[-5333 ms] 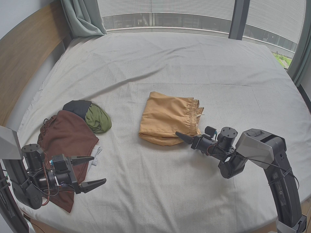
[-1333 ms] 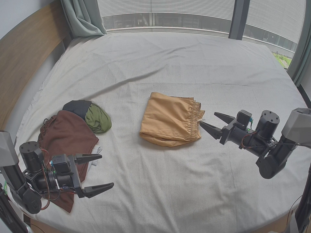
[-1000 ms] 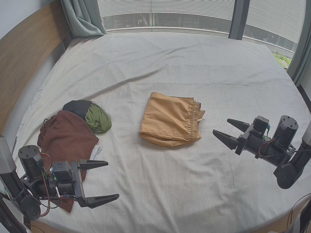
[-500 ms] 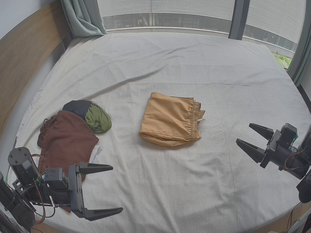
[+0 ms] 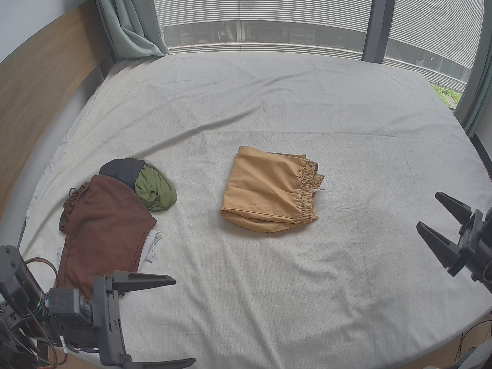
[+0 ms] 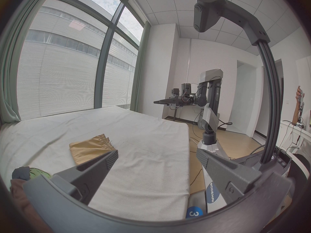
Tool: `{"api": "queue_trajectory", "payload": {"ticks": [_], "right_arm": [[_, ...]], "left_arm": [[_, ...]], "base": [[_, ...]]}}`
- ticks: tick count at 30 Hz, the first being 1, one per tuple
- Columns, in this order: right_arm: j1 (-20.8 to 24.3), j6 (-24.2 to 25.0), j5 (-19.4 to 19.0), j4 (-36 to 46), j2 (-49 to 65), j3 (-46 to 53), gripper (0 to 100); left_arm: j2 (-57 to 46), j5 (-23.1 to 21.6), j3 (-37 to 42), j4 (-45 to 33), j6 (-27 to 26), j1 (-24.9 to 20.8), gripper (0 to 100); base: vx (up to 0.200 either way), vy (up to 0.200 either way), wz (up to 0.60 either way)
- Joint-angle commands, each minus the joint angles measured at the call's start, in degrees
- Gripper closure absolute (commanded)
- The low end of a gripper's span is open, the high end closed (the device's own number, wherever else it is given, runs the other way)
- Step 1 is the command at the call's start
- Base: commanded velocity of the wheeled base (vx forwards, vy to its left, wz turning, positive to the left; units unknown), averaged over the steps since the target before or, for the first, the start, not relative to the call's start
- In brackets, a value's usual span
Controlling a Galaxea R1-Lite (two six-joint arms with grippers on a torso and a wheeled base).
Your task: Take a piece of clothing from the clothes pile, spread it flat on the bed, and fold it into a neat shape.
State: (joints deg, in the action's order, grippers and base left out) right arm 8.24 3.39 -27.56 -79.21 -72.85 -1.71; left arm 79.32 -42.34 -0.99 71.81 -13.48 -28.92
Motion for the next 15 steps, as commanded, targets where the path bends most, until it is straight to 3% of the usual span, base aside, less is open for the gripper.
{"api": "queue_trajectory", "payload": {"ticks": [1,12,15], "right_arm": [[-1.5,-1.1,0.1,3.6,9.9,1.6,0],[-3.4,-3.6,0.1,15.8,23.5,1.6,0],[-5.3,-3.7,-0.3,24.0,30.8,1.6,0]], "left_arm": [[-13.2,3.0,1.0,-7.3,0.1,-0.4,0],[-33.8,4.5,1.0,-27.3,1.4,-0.1,0],[-41.6,5.0,0.7,-35.2,1.6,0.4,0]], "base": [[0.000,0.000,0.00],[0.000,0.000,0.00],[0.000,0.000,0.00]]}}
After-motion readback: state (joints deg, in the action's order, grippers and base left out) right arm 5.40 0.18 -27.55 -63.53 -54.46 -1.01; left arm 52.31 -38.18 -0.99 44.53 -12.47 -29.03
